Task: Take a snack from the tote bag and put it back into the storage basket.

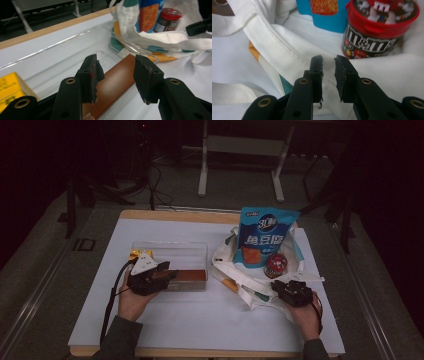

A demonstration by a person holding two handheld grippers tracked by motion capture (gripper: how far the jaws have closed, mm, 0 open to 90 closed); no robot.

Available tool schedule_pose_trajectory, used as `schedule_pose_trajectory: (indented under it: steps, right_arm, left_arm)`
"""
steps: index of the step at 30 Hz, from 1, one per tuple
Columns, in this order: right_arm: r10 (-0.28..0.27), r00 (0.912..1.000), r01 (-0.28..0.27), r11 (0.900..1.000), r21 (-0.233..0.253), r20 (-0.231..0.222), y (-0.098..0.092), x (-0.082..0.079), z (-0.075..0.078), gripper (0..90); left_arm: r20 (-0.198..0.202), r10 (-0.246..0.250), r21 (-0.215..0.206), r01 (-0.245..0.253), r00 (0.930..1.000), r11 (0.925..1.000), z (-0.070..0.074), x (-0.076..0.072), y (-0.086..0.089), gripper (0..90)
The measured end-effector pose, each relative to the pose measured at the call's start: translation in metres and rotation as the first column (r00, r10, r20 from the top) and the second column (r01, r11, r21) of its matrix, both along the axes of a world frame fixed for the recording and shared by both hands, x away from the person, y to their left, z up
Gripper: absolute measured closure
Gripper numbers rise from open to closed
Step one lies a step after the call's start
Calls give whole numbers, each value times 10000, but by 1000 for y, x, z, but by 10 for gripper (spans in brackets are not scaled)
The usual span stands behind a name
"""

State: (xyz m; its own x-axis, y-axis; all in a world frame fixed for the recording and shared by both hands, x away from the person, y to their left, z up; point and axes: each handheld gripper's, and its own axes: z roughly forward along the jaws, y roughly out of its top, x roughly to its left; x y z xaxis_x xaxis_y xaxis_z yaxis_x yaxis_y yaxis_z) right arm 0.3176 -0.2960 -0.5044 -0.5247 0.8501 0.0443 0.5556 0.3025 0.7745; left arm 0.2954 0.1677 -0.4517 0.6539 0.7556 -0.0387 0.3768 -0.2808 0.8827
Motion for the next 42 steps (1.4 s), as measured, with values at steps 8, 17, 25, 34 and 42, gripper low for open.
schedule_pose_trajectory:
  steps: [8,17,25,34,42]
  right_arm:
    - [155,9997,-147,9987,-481,172,4,6,18,842]
    - [49,9991,-16,9970,-768,426,9,17,34,900]
    - [98,9988,-67,9979,-642,472,11,31,47,828]
    - [80,9991,-38,9948,-1021,406,9,44,59,733]
    - [-282,9984,331,9941,-1036,488,6,54,67,662]
  left_arm:
    - [-150,-372,52,373,9992,9993,-7,-7,-5,556]
    - [-596,-673,-247,660,9959,9975,-18,-13,-8,562]
    - [-452,-1112,112,1119,9928,9937,-25,-19,-21,578]
    - [-683,-1241,49,1247,9899,9922,-39,-22,-23,584]
    - [-449,-1396,-125,1392,9892,9902,-52,-26,-21,577]
